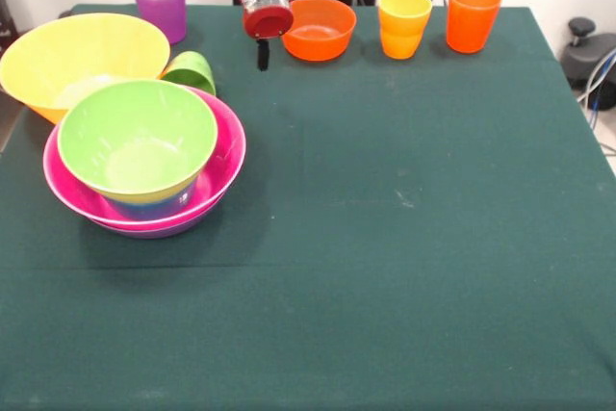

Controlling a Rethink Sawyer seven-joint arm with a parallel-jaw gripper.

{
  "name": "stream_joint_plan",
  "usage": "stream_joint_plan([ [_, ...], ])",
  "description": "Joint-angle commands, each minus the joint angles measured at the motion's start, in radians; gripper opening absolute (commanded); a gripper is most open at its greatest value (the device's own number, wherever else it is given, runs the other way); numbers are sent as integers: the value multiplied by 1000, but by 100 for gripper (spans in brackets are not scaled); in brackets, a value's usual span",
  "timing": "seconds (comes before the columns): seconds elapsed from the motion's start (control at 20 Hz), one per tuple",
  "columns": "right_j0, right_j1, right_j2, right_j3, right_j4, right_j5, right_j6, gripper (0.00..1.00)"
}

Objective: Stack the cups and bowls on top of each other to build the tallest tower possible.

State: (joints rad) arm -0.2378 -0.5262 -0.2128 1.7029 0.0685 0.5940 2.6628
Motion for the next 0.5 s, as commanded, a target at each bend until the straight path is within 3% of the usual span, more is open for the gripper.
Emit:
stream_joint_plan([
  [0.05, 103, 28, -8, 115, 208, -144, 434, 100],
  [0.3, 211, 9, -24, 202, 354, -202, 537, 100],
  [0.5, 254, -16, -2, 279, 430, -267, 541, 100],
])
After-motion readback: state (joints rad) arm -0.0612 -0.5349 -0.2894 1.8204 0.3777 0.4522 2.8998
